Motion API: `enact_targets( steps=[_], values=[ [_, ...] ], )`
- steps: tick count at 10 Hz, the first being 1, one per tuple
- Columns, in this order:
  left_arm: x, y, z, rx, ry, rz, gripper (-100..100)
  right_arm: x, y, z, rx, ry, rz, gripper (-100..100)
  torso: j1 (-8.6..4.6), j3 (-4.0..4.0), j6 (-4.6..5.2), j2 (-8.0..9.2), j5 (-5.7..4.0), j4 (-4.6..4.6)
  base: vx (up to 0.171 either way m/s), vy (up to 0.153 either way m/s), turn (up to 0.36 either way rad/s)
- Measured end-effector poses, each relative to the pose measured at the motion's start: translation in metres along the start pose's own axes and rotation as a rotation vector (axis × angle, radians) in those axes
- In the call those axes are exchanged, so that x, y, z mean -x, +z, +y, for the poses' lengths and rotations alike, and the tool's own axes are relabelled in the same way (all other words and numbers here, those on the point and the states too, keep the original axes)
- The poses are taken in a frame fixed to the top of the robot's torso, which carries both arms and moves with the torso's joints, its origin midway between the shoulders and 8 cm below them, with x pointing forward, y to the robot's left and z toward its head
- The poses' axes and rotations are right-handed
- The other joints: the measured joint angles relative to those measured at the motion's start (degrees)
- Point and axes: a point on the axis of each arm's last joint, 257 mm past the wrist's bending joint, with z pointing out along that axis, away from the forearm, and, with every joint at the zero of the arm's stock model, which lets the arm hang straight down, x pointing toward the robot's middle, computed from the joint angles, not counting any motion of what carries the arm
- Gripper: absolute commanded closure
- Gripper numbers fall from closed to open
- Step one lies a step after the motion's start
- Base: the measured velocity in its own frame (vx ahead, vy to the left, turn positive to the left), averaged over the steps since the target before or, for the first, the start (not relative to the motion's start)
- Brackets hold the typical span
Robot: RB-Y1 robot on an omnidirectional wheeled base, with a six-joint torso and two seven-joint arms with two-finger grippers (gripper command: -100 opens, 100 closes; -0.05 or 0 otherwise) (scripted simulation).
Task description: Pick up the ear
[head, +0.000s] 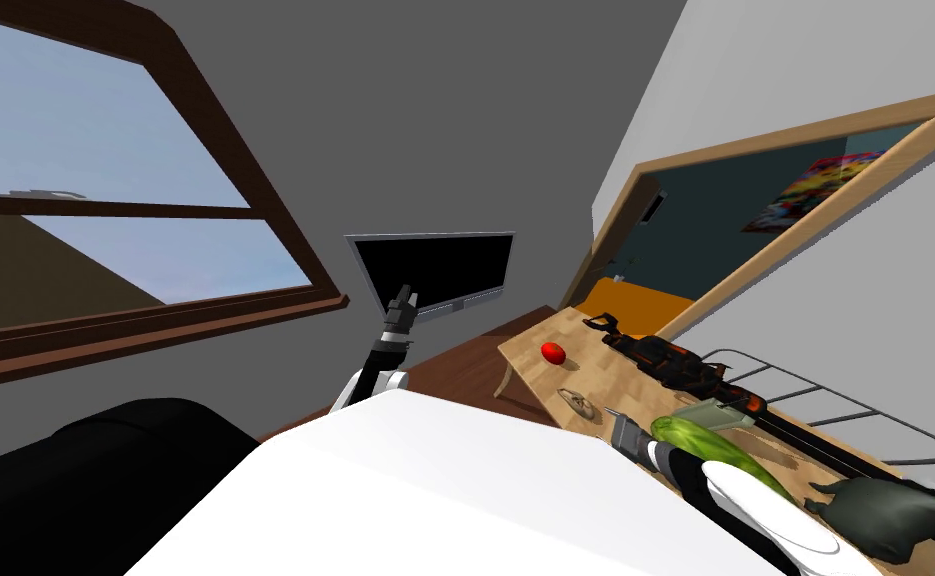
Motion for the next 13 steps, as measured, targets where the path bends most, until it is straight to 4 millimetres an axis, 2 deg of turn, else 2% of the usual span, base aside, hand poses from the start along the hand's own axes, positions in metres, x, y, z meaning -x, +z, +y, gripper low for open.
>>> enact_targets(
  steps=[4,7,8,9,12,13],
  values=[
    [0.000,0.000,0.000,0.000,0.000,0.000,0,-0.033,-0.012,0.007,0.051,-0.125,0.082,-100,0.07,-0.10,0.00,-0.18,0.02,-0.04,0.120,0.033,0.003],
    [0.000,0.000,0.000,0.000,0.000,0.000,0,-0.049,-0.018,0.018,0.098,-0.203,0.120,-100,0.01,-0.03,0.00,-0.04,0.00,-0.01,0.080,0.013,0.004],
    [0.000,0.000,0.000,0.000,0.000,0.000,0,-0.050,-0.019,0.019,0.100,-0.206,0.120,0,-0.01,0.07,0.01,0.13,0.00,0.02,0.008,0.001,0.001],
    [0.000,0.000,0.000,0.000,0.000,0.000,0,-0.049,-0.019,0.019,0.100,-0.205,0.120,-100,-0.03,0.14,0.01,0.25,-0.01,0.05,-0.024,-0.019,0.178],
    [0.000,0.000,0.000,0.000,0.000,0.000,0,-0.056,-0.005,0.028,0.083,-0.160,0.138,-100,-0.25,0.33,0.00,0.57,-0.07,0.13,-0.058,-0.043,0.158],
    [0.000,0.000,0.000,0.000,0.000,0.000,0,-0.057,-0.005,0.028,0.080,-0.159,0.140,100,-0.17,0.28,0.03,0.48,-0.04,0.11,-0.008,-0.003,-0.013]
  ],
)
